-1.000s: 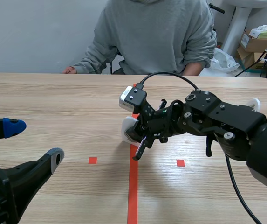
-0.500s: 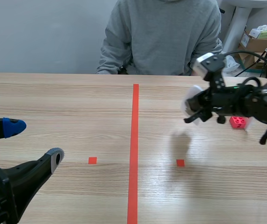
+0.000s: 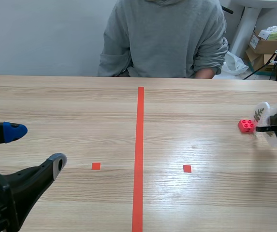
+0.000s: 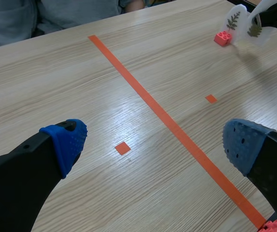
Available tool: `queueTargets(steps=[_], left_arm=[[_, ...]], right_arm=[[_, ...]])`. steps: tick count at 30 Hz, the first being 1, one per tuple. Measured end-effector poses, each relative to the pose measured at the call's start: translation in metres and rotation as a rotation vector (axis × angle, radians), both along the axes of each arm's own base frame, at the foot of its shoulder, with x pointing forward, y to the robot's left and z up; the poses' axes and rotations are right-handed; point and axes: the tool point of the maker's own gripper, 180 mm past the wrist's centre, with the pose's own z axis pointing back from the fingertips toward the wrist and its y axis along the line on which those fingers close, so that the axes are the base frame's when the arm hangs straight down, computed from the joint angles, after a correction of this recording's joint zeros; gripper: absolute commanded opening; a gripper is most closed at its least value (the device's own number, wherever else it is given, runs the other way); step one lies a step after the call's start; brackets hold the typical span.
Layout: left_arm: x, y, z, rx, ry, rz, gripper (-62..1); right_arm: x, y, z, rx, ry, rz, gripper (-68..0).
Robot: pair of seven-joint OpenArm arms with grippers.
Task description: Do the leaf sorting experiment
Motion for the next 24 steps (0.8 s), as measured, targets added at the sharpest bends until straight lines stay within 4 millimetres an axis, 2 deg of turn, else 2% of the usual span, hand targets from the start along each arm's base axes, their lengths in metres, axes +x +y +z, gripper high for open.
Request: queueTargets(steps=[3,7,13,24], left_arm=[[0.0,0.0,0.0,0.0,0.0,0.0,-0.7],[0.0,0.0,0.0,0.0,0.0,0.0,-0.7],[0.0,0.0,0.0,-0.001,0.0,0.0,-0.7],[0.0,0.0,-0.001,0.002,0.003,0.0,-0.7]], right_arm=[[-0.004,-0.02,-0.009,-0.002,0.016,-0.072,-65.8],[-0.011,-0.035,-0.023,-0.02,0.056,-0.099,-65.8],[-0.015,-0.036,-0.031,-0.017,0.065,-0.103,-65.7],[-0.017,-0.038,-0.034,-0.055,0.088,-0.09,-56.0]])
